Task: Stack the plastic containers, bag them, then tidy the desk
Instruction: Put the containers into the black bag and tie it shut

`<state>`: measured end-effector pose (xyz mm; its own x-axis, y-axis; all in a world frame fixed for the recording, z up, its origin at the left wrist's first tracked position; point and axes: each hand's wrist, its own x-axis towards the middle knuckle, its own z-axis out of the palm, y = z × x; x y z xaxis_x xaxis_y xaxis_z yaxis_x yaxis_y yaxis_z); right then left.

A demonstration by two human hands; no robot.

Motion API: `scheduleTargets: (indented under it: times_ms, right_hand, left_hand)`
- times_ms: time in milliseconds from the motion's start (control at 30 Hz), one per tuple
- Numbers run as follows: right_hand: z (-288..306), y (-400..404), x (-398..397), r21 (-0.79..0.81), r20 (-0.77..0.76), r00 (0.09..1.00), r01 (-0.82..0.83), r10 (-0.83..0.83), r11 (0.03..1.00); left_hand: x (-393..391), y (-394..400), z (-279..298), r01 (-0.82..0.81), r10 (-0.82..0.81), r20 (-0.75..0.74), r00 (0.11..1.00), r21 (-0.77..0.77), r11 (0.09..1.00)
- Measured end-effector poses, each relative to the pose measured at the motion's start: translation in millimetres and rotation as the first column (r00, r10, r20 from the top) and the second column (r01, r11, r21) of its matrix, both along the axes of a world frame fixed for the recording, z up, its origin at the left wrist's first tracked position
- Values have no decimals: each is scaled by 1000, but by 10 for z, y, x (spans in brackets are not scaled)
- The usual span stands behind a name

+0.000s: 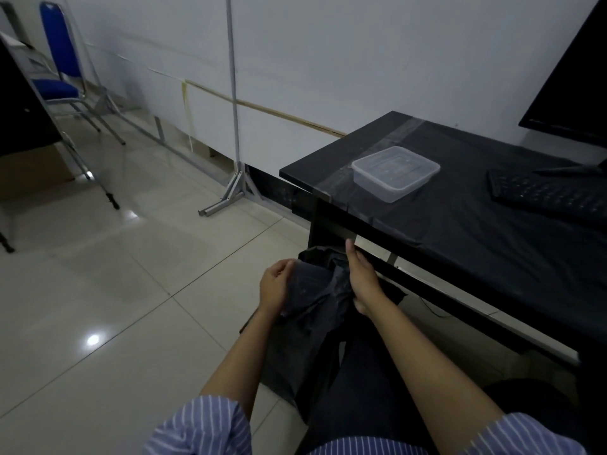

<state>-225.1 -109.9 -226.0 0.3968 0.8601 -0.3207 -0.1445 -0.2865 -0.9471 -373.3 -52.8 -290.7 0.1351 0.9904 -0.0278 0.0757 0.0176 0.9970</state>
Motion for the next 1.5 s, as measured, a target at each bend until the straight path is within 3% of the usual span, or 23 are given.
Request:
scheduleTargets:
  times_ms: [67,133,233,300,367,533,833,933,1033,1233,1267,1333,1400,1500]
  right_hand:
    - [10,-6,-13,5,-9,1000,-15,15,1000]
    - [25,-14,-25,3,-5,999,-33,33,999]
    - [58,-31,28,-3,13,999,-33,33,999]
    - [102,-52,78,-27,31,999,-43,44,999]
    - [142,-75,122,-49,3,999,-49,49,998]
    - [161,-88,181,-110,-50,996,-82,77,991]
    - [157,-100,265,-181,-33,996,-82,77,980]
    - [112,-79,308,-185,-28,998,-63,59,981]
    - [60,-42,312,-189,17,999,-36,40,981]
    - [-59,37,229,-173,146,989,6,19,985]
    - [-76,59,217,-172,159,987,42,-14,984]
    - [-101,111,185,-147,156,985,95,-71,985]
    - [-101,151,140,-113,148,983,127,-109,986]
    - [-154,190,111,-93,88,994,76,-68,993]
  left_hand:
    - [118,-39,-121,164,-165,-2,986,-77,983]
    - [196,-55,-257,235,-248,-115,962,-117,965]
    - [247,-63,-382,10,-31,-195,980,-109,994]
    - [208,-100,-319,-210,210,-308,928,32,977]
    - [126,-97,-250,-274,285,-420,862,87,958]
    - [-118,65,-294,-88,-3,-676,737,-101,991]
    - [-487,189,-713,51,-292,-749,595,-327,944]
    - [-597,111,-852,104,-379,-674,634,-412,905]
    - [-641,47,-857,102,-339,-577,743,-404,909]
    - [-751,76,-437,110,-310,-404,861,-447,888]
    - [-766,82,-355,123,-304,-326,895,-476,871]
    - [-788,115,-230,239,-278,15,960,-557,795]
    - [-811,147,-43,390,-216,354,910,-554,736]
    - [-855,247,216,398,-86,515,853,-535,745]
